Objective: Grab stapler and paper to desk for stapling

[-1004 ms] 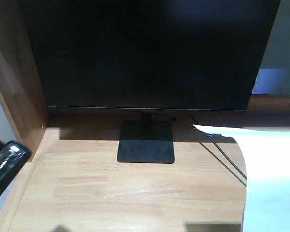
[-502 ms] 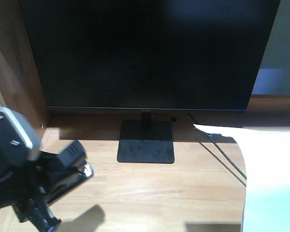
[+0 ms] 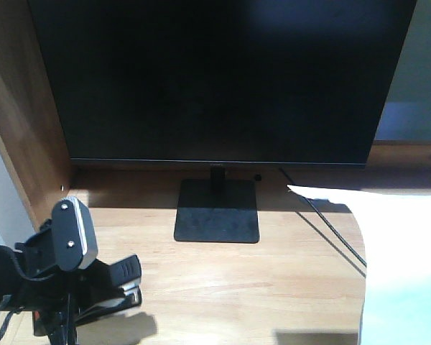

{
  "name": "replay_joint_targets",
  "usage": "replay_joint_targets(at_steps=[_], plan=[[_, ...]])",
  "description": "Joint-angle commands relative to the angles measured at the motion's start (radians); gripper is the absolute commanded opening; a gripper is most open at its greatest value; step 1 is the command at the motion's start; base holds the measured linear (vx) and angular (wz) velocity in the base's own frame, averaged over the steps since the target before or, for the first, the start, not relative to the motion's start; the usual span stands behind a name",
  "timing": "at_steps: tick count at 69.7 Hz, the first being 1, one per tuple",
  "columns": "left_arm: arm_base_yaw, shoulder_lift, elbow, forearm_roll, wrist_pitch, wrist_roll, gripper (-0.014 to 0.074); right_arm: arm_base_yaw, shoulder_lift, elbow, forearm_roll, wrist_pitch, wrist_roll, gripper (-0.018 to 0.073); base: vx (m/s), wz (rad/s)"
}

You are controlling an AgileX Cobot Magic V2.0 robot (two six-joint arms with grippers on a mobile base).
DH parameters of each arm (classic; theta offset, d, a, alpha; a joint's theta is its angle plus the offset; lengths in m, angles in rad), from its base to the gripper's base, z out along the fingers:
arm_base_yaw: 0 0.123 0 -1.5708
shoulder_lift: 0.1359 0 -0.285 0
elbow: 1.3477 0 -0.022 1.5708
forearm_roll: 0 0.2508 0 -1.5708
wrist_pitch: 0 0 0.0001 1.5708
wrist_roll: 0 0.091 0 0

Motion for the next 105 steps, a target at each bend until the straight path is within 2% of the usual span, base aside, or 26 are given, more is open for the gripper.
replay_joint_targets(at_steps=[1,14,22,50,80,92,105], plan=[[0.029,0.037,-0.043,-0.115,0.048,0.149,-0.0006,-0.005,0.008,-0.020,-0.002,-0.121,-0.016,-0.0005,0.00,0.00],[0.038,0.170,-0.116,-0.111,0.182,0.299,-0.0006,-0.005,0.008,-0.020,-0.002,-0.121,-0.016,-0.0005,0.00,0.00],[0.037,0.245,-0.174,-0.111,0.250,0.352,-0.0006,-0.005,0.008,-0.020,-0.002,-0.121,-0.016,-0.0005,0.00,0.00],[-0.012,0.432,-0.295,-0.118,0.277,0.352,-0.0006,-0.005,0.008,-0.020,-0.002,-0.121,-0.016,-0.0005,0.00,0.00],[-0.012,0.531,-0.301,-0.118,0.217,0.352,-0.0002,-0.005,0.008,-0.020,-0.002,-0.121,-0.016,-0.0005,0.00,0.00],[-0.012,0.553,-0.301,-0.113,0.223,0.352,0.0021,-0.005,0.008,-0.020,-0.002,-0.121,-0.016,-0.0005,0.00,0.00],[-0.012,0.559,-0.301,-0.115,0.224,0.345,0.0102,-0.005,0.008,-0.020,-0.002,-0.121,-0.016,-0.0005,0.00,0.00]])
